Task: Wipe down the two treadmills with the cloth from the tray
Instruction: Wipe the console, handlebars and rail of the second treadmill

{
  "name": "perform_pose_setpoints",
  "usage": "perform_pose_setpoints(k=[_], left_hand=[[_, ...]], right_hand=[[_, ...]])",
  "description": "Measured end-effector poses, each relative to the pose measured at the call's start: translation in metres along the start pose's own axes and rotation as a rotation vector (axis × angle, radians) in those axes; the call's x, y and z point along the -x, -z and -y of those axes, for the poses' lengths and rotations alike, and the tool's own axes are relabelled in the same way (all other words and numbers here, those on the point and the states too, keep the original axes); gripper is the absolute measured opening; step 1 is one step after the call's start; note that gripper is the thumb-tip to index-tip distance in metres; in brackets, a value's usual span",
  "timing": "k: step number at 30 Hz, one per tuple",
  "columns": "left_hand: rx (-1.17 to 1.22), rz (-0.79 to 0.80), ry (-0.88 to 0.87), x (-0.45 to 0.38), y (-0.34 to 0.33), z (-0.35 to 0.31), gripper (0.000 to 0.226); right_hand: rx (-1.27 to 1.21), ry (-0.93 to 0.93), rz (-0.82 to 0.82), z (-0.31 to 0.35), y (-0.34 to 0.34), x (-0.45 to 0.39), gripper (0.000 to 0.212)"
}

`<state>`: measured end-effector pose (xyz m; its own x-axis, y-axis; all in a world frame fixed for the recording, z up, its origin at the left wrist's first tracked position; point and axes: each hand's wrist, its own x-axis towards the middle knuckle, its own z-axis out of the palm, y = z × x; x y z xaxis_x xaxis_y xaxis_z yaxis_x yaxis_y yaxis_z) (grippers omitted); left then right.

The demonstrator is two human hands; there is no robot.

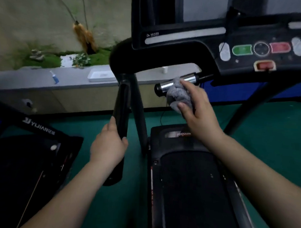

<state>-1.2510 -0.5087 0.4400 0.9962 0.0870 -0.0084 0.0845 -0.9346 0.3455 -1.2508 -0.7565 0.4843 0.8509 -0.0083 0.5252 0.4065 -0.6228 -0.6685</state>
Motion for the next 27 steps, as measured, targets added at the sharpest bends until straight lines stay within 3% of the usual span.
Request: perform_pose_setpoints(k=[3, 8, 14, 21, 24, 27], left_hand=[[0.007, -0.016, 0.034, 0.001, 0.005, -0.004, 0.077], [-0.012, -0.008, 0.067, 0.002, 0.009, -0.013, 0.078], [-0.011, 0.021, 0.096, -0.002, 0.008, -0.014, 0.082], [-0.004, -0.006, 0.081, -0.003, 0.004, -0.012, 0.081], [-0.003, -0.003, 0.083, -0.004, 0.004, -0.011, 0.081], [-0.008, 0.002, 0.084, -0.004, 0.003, -0.011, 0.081]], right_hand=[[0.188, 0.133, 0.064, -0.02, 0.024, -0.046, 0.049], [0.559, 0.18, 0.161, -0.041, 0.015, -0.088, 0.045], [0.581, 0.497, 0.314, -0.026, -0.029, -0.082, 0.046], [0.674, 0.364, 0.097, -0.064, 0.032, -0.078, 0.055], [0.663, 0.353, 0.174, -0.052, 0.011, -0.079, 0.058], [0.645, 0.474, 0.292, -0.031, -0.025, -0.086, 0.056]])
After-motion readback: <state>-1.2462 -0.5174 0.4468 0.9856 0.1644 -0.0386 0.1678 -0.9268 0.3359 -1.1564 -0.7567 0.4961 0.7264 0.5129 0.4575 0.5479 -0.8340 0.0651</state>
